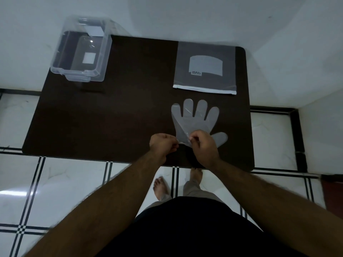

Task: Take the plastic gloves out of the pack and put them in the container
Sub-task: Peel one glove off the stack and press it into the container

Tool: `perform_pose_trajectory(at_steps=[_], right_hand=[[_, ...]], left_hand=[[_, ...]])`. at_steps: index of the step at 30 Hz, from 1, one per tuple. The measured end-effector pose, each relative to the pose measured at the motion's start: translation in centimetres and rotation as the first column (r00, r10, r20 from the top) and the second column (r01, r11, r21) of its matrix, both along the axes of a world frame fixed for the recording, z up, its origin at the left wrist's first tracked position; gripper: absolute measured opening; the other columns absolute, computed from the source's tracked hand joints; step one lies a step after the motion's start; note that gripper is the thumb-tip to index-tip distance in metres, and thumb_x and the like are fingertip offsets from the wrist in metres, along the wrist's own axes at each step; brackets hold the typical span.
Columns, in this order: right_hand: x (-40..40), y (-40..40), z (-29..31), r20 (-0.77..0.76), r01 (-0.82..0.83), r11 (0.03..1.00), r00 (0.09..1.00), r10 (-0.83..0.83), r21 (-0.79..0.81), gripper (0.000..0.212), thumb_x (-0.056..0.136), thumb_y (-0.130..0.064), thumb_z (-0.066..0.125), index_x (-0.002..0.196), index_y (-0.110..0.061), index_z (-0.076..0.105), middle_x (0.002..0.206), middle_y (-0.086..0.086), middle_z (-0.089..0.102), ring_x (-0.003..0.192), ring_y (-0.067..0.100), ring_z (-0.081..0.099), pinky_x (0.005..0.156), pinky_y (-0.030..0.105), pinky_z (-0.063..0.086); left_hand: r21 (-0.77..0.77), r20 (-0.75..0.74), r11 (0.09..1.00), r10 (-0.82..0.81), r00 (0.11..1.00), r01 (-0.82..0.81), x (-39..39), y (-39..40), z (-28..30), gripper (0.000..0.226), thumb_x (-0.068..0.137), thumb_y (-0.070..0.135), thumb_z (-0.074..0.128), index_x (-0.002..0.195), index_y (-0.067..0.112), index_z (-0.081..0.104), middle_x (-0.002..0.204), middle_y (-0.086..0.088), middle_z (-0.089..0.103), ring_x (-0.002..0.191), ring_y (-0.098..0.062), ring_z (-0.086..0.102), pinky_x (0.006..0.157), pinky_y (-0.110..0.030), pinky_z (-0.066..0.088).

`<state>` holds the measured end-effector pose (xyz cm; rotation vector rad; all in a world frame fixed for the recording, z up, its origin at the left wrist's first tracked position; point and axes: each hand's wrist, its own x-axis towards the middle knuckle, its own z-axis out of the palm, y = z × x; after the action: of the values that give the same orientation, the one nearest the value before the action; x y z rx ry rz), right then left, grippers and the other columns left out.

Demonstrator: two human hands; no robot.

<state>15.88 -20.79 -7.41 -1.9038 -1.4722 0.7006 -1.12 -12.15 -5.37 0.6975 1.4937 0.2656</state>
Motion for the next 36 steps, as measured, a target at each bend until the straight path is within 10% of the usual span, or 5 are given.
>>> perform_pose_trajectory(at_steps=[12, 18, 25, 36], right_hand=[[1.5, -0.7, 3.2, -0.444, 0.270, 0.896, 0.794, -0.415, -0.353, 0.010, 0.110, -0.027, 0.057, 0.112, -0.019, 0.061, 0.118, -0.002, 0.059, 0.107, 0.017, 0.064, 0.079, 0.030, 0.059], [2.8, -0.8, 4.0, -0.508, 0.322, 0.854, 0.697, -0.506, -0.408, 0.009, 0.108, -0.023, 0.060, 0.116, -0.019, 0.063, 0.126, -0.003, 0.060, 0.114, 0.021, 0.063, 0.090, 0.041, 0.063], [3.3, -1.0, 4.4, -0.556, 0.285, 0.859, 0.667, -0.496, -0.425, 0.010, 0.107, -0.022, 0.063, 0.116, -0.018, 0.064, 0.124, -0.002, 0.066, 0.112, 0.019, 0.068, 0.083, 0.036, 0.063], [4.1, -1.8, 5.5, -0.588, 0.318, 0.857, 0.626, -0.512, -0.407, 0.018, 0.105, -0.024, 0.064, 0.119, -0.013, 0.063, 0.127, 0.005, 0.067, 0.113, 0.023, 0.069, 0.077, 0.030, 0.059]], left_hand=[[0.305, -0.316, 0.850, -0.336, 0.887, 0.430, -1.2, -1.0, -0.6, 0.008, 0.093, 0.014, 0.082, 0.096, 0.020, 0.077, 0.092, 0.000, 0.079, 0.087, -0.015, 0.078, 0.085, -0.042, 0.068], [0.356, -0.494, 0.741, -0.367, 0.788, 0.569, -1.1, -1.6, 1.0, 0.042, 0.097, 0.033, 0.078, 0.133, 0.017, 0.062, 0.116, 0.003, 0.067, 0.098, -0.013, 0.068, 0.086, -0.033, 0.060], [0.449, -0.721, 0.118, -0.538, 0.437, 0.886, 1.9, -0.4, 3.5, 0.047, 0.103, 0.021, 0.065, 0.149, 0.020, 0.056, 0.160, -0.005, 0.049, 0.148, -0.026, 0.045, 0.124, -0.048, 0.039], [0.189, -0.723, -0.135, -0.690, 0.045, 0.973, 3.1, 0.6, 1.1, 0.079, 0.104, 0.042, 0.064, 0.171, 0.024, 0.024, 0.180, -0.005, 0.016, 0.167, -0.025, 0.012, 0.134, -0.048, 0.019]])
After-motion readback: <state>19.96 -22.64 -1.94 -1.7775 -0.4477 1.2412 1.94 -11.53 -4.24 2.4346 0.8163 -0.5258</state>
